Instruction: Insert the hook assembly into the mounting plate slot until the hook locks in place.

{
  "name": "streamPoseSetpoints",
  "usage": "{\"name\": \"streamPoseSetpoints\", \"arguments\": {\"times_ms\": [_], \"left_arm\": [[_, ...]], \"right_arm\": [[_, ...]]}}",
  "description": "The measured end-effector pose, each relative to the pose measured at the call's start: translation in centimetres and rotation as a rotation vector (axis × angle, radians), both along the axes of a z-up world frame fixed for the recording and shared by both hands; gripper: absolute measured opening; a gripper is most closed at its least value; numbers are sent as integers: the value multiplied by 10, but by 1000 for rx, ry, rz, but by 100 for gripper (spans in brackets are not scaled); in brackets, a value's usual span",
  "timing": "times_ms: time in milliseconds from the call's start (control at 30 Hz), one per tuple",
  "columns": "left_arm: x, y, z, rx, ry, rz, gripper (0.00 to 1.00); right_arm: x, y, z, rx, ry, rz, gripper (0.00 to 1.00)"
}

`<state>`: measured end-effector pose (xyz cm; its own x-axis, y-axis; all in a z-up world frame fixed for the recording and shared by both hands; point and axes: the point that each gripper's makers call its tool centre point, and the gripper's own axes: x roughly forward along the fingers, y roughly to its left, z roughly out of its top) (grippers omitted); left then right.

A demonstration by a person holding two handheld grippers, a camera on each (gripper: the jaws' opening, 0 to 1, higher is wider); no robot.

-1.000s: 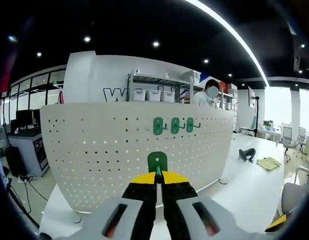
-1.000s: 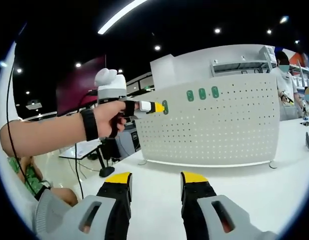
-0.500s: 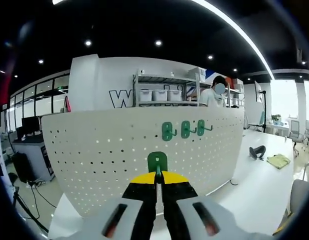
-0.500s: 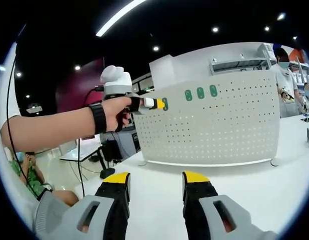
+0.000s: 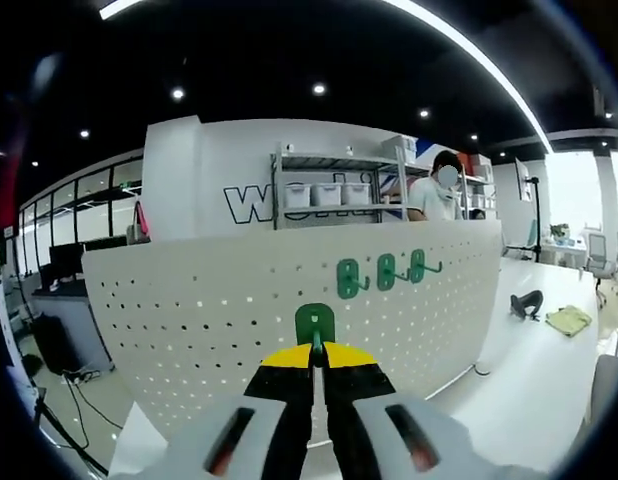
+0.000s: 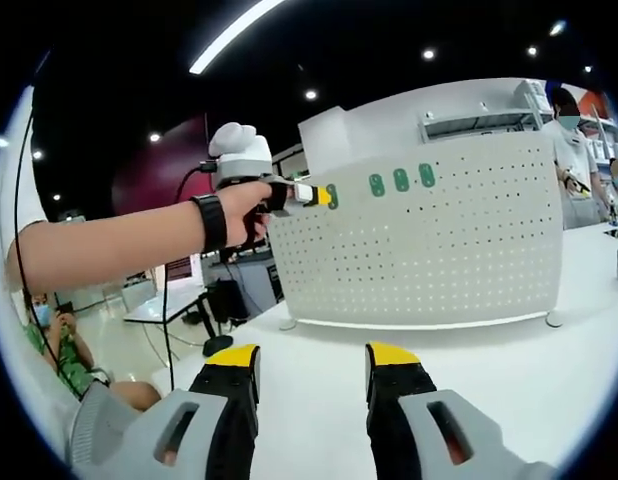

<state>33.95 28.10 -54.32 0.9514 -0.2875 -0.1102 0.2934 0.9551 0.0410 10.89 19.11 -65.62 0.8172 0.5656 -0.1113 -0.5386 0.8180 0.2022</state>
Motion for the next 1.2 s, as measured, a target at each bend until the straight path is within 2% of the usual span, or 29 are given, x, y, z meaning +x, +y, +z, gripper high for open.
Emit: {"name": "streamPoseSetpoints", "arguments": {"times_ms": [300, 600, 667, 1200], "left_arm": [[8, -7, 0, -5, 12, 1, 2], [20, -6, 1, -18, 22, 34, 2], [22, -7, 3, 3, 13, 39, 2], [43, -16, 8, 17, 8, 59, 2]], "right_arm": [[1, -2, 0, 2, -2, 2, 43], [1, -2, -3, 3, 4, 7, 42], [2, -3, -1, 9, 3, 6, 42], [5, -13, -3, 9, 6, -6, 42]]}}
